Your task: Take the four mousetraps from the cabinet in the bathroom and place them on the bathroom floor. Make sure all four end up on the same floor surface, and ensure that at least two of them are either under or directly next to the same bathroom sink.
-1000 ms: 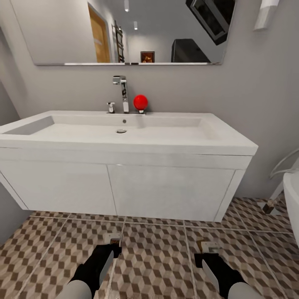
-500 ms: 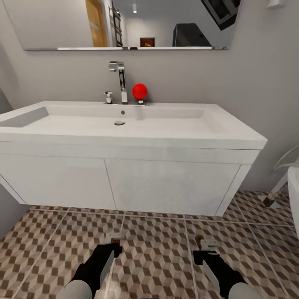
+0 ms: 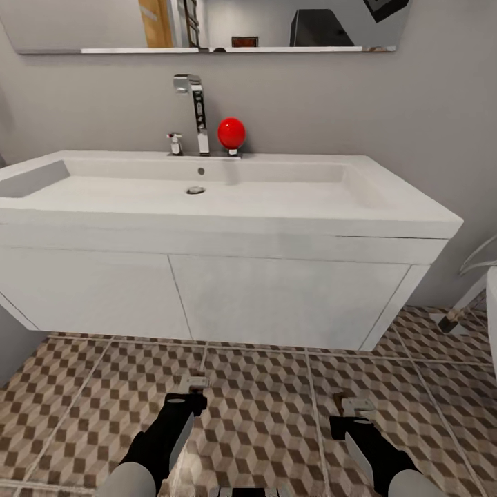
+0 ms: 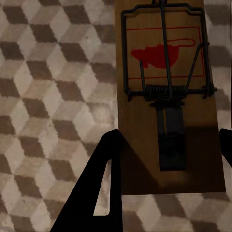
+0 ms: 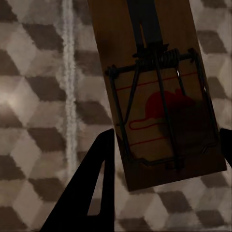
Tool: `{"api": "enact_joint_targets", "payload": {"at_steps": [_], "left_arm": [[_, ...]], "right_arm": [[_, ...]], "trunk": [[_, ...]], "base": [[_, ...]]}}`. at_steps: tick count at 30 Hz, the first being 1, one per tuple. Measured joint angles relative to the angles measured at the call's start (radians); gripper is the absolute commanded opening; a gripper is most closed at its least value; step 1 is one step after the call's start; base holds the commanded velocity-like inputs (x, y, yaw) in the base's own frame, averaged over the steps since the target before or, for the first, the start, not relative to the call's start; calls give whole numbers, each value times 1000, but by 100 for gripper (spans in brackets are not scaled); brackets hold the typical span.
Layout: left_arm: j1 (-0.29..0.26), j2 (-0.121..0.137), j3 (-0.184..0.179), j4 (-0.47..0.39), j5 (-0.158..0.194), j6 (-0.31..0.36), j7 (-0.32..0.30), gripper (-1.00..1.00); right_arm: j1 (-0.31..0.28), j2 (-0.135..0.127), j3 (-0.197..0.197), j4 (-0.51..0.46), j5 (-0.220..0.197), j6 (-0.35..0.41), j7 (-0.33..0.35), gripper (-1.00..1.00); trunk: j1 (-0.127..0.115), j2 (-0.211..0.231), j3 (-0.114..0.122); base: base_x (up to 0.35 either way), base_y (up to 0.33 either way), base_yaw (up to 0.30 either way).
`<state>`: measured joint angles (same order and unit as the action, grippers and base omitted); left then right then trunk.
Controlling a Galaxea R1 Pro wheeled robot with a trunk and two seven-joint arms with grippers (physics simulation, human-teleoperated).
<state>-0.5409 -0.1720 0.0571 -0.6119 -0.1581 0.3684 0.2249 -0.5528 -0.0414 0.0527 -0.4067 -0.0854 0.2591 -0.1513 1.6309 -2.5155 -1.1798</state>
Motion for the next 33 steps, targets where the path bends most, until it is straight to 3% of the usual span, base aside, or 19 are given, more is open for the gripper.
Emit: {"api": "enact_joint_targets", "payload": {"at_steps": [12,23,33], "left_arm": [[-5,2,-20,-2,-1,-3,0,-100],[-5,4,-21,-7,0,-6,10,-100],[-5,4,-21,-8,1,-7,13,-100]], "right_arm": [[-51,-3,-6,0,0,0,-9,-100],[-53,1,-1,-17,15,-11,-3,-100],[-53,5,-4,-19,6,-10,-16,-100]], "trunk": [[5,-3,-46],[5,-3,-47],[5,-3,-46]], "base": [[0,0,0],[0,0,-5],[0,0,-186]]}}
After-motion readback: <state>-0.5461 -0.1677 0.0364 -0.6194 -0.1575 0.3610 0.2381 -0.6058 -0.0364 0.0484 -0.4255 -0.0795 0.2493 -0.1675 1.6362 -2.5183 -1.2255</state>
